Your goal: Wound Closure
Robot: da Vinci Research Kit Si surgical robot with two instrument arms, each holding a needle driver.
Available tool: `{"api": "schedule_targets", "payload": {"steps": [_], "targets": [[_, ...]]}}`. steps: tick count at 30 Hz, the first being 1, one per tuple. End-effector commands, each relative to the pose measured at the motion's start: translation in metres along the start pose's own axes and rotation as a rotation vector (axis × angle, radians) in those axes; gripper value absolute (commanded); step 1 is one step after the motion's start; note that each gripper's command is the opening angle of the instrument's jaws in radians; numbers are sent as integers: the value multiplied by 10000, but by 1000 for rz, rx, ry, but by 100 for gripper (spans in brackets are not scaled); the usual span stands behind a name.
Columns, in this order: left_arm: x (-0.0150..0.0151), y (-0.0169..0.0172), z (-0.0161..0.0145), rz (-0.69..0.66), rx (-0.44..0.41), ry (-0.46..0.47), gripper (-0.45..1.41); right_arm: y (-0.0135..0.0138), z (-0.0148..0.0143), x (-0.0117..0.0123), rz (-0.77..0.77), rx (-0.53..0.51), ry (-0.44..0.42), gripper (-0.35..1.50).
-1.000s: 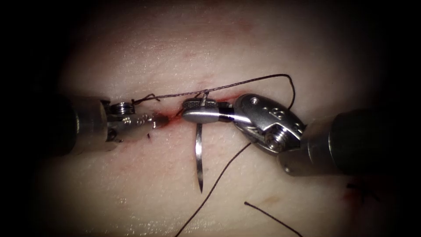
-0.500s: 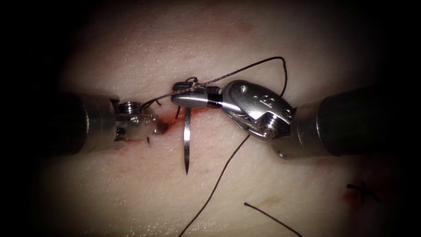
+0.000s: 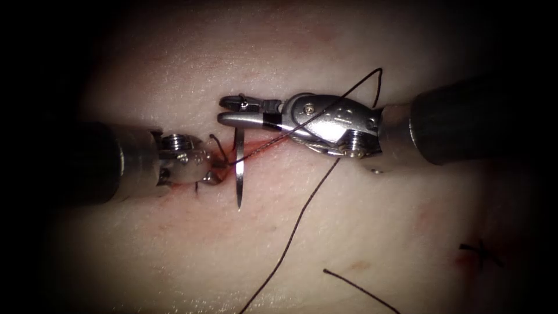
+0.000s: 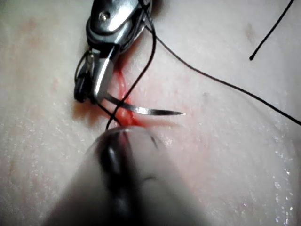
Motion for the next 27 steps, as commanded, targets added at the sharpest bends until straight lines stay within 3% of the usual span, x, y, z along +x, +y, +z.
{"api": "schedule_targets", "payload": {"steps": [1,9,27], "targets": [[3,4,9,0,-5,2,52,-3,5,-7,-12,0,1,-35],[5,11,7,1,-37,23,72,-2,21,-5,-130,-19,2,-35],[11,23,-4,-2,-46,49,71,2,22,-15,-367,-58,-73,-35]]}}
